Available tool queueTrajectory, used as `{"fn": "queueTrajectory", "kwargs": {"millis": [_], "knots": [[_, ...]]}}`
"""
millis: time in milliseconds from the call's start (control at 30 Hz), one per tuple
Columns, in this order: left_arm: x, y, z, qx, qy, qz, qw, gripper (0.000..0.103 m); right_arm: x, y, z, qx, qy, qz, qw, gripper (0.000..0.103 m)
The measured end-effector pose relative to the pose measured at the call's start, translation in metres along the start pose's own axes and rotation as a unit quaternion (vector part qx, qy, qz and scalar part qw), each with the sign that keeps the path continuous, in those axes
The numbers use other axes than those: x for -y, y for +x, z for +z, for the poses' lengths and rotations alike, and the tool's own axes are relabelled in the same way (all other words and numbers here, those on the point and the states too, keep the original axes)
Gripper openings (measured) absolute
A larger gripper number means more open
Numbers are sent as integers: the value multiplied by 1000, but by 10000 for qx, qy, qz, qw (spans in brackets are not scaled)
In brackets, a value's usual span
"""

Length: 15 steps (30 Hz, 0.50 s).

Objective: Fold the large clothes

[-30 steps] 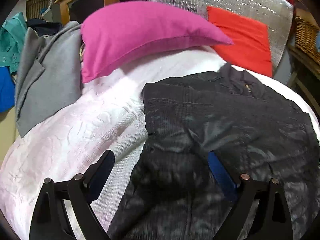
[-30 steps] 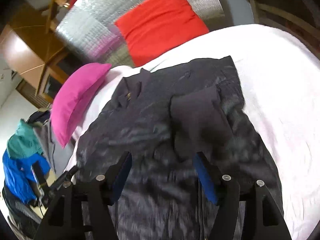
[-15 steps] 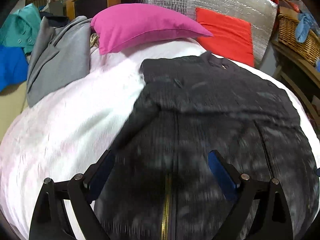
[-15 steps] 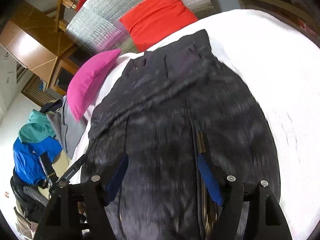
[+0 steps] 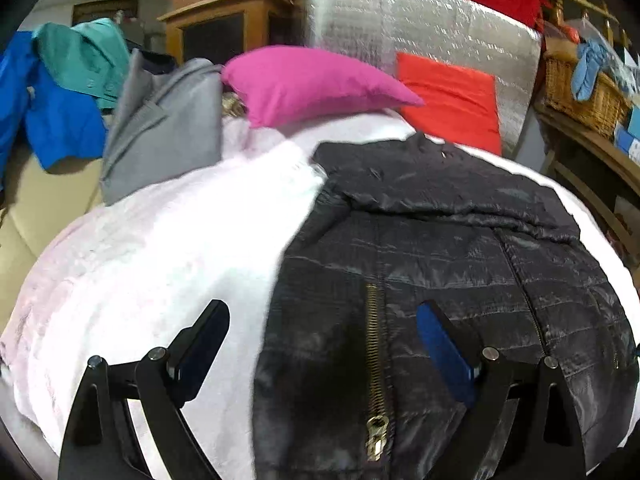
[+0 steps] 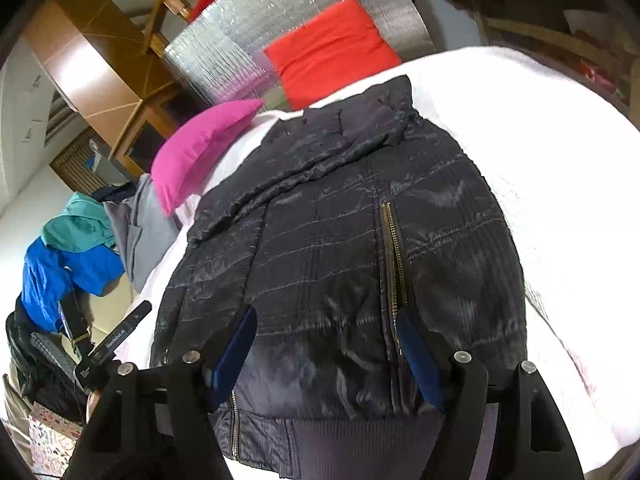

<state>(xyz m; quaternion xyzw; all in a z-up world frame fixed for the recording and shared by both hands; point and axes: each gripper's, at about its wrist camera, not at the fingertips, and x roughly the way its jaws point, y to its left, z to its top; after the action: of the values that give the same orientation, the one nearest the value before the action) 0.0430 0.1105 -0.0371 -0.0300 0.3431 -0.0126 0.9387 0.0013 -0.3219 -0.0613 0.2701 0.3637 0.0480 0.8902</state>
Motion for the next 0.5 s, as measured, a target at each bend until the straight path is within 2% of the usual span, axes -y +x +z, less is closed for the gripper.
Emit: {"fn": "queueTrajectory", "kwargs": {"millis": [100, 300, 500], "knots": [[-11, -8, -4, 126, -117, 56, 9998, 95, 5, -5, -5, 57, 136, 99, 9998, 75], [-23, -5, -15, 77, -160, 156, 9997, 95, 11, -7, -12, 87, 306, 230, 9992, 76], [-34, -4, -17, 53, -483, 115, 9988, 95, 19, -5, -19, 84, 415, 265, 9988, 76]]}}
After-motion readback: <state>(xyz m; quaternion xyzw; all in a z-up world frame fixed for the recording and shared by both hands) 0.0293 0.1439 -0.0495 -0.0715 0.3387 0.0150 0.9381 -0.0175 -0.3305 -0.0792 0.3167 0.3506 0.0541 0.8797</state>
